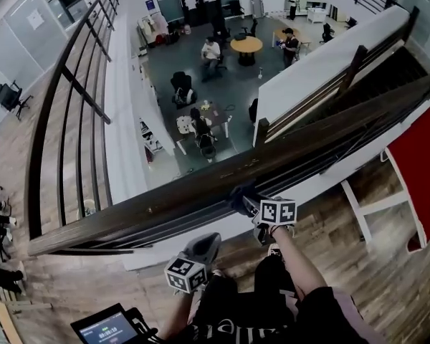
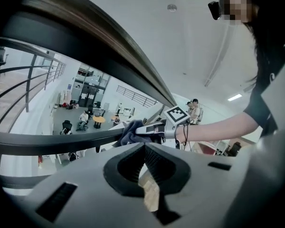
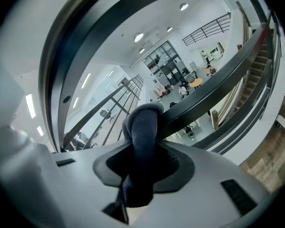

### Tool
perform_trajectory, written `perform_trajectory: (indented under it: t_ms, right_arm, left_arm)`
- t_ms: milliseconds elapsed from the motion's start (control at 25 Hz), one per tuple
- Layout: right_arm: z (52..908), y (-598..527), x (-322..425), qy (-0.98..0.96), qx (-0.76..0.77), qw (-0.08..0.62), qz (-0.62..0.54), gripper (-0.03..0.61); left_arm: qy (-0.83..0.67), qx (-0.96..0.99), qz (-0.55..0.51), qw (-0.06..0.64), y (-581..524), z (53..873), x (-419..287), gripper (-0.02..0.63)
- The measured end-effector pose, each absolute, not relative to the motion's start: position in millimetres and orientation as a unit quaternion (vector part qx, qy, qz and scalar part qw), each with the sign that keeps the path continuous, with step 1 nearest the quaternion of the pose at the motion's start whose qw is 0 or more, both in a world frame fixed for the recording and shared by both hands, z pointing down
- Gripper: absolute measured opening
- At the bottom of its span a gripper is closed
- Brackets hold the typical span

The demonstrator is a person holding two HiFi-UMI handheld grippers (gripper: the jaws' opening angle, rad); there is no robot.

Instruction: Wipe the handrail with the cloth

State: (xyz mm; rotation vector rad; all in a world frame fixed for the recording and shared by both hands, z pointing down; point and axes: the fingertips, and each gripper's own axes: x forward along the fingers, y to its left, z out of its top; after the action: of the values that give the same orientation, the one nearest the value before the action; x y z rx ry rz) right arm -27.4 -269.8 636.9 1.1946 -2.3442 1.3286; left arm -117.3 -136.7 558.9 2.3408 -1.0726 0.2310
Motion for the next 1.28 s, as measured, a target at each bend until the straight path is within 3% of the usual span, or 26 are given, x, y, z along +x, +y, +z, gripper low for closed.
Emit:
perform_trajectory:
  t_ms: [680,1280]
  right_arm:
    - [666.2,-351.5,245.8,-0.758,0.469,0.078,0.447,0.104]
    - [642.3,-425.3,426.3,-0.718,0.537,0.063,0.437,0.104]
  left_arm:
    - [-0.339,0.891,0.124,0.277,-184.8,594.1,98.8,0.002]
    - [-0.357,0.876,0.143,0.29,-208.2,580.0,144.6,0.002]
